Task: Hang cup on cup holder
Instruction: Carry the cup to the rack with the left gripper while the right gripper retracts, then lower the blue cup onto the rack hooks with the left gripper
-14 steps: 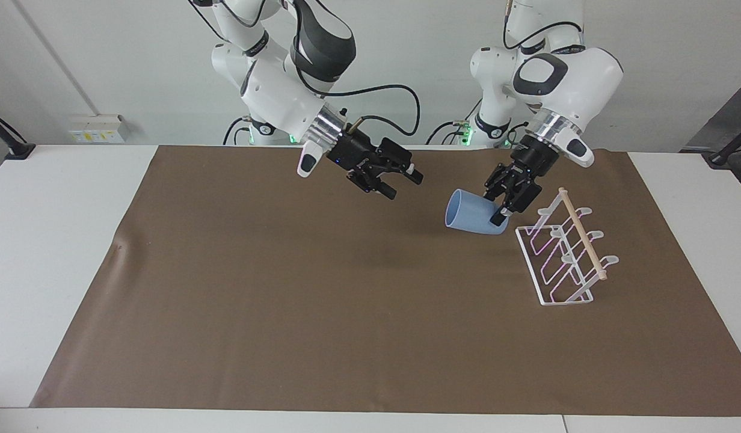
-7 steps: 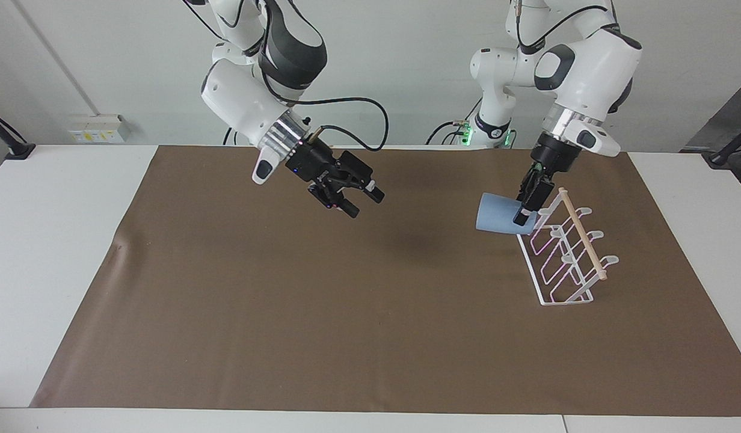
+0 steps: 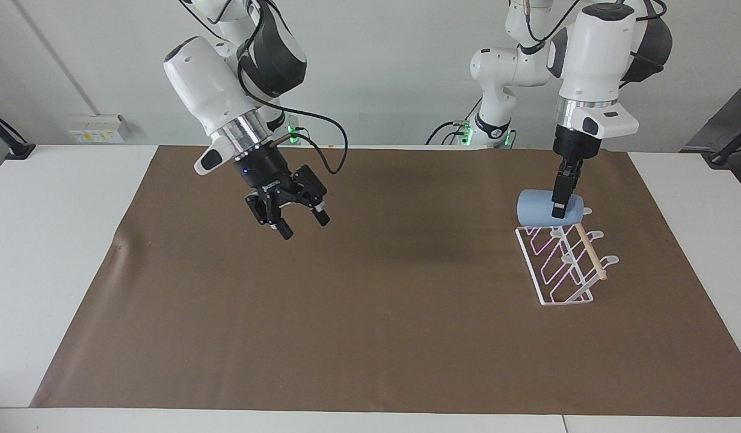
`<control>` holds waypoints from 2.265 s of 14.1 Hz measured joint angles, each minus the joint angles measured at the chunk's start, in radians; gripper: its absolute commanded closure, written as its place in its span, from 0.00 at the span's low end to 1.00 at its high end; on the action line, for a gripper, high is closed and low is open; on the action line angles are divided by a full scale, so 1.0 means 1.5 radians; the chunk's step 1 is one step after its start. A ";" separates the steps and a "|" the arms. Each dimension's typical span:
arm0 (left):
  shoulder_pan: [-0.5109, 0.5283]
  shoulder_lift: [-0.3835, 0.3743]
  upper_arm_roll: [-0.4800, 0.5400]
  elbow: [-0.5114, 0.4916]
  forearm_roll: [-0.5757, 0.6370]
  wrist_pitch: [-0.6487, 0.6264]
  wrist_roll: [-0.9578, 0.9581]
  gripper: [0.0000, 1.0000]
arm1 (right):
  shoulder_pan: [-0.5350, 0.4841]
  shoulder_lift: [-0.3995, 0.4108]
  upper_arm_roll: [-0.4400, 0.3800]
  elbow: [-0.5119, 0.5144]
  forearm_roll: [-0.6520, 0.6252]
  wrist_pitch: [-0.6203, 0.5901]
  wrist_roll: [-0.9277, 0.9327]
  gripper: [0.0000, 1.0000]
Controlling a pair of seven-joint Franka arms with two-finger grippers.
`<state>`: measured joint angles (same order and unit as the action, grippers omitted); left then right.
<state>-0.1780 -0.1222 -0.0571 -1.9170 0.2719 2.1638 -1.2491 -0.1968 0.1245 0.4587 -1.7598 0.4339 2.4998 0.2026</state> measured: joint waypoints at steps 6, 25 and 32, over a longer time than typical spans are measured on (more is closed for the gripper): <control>0.005 0.005 0.006 0.001 0.126 0.018 -0.001 1.00 | 0.002 0.000 -0.057 0.043 -0.110 -0.097 -0.089 0.00; 0.008 0.117 0.004 -0.013 0.322 0.089 -0.024 1.00 | 0.029 -0.004 -0.217 0.160 -0.307 -0.520 -0.228 0.00; 0.009 0.118 0.006 -0.017 0.340 0.104 -0.034 1.00 | 0.034 -0.005 -0.235 0.161 -0.308 -0.574 -0.150 0.00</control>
<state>-0.1639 0.0548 -0.0475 -1.9425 0.7813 2.3193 -1.3004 -0.1455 0.1170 0.1069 -1.5188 -0.0284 1.6391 -0.0221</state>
